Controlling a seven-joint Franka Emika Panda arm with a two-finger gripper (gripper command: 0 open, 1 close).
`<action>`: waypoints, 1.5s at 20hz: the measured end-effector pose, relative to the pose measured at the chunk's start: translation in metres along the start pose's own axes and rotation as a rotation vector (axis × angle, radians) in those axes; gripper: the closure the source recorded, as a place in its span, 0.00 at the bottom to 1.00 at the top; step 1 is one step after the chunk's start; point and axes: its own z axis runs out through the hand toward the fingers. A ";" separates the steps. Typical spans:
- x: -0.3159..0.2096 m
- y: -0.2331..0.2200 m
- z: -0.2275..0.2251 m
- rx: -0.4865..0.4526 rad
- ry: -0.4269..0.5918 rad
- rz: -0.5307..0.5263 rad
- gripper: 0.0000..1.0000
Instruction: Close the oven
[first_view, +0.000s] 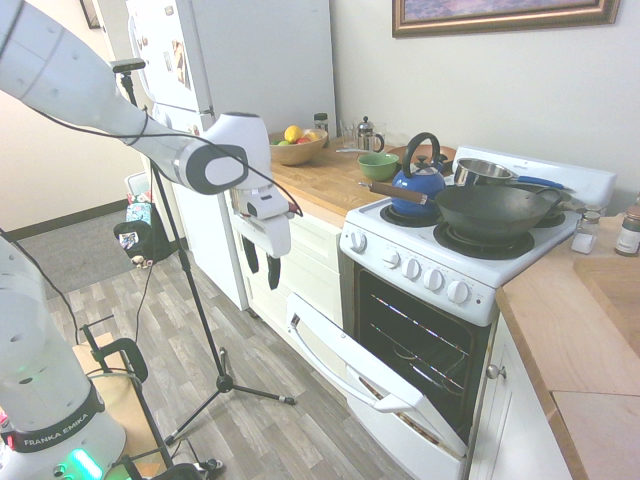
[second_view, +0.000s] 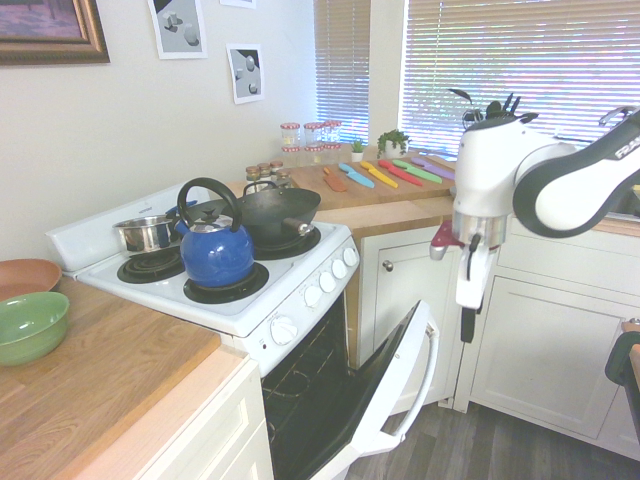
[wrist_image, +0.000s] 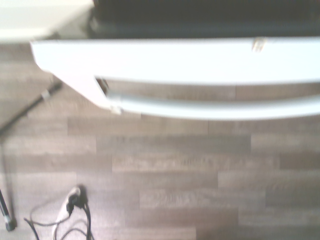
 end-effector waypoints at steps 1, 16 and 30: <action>0.006 -0.003 0.018 0.000 -0.006 0.005 0.00; 0.090 -0.028 0.157 -0.029 -0.063 0.011 0.00; 0.147 -0.046 0.182 -0.019 -0.019 -0.012 0.00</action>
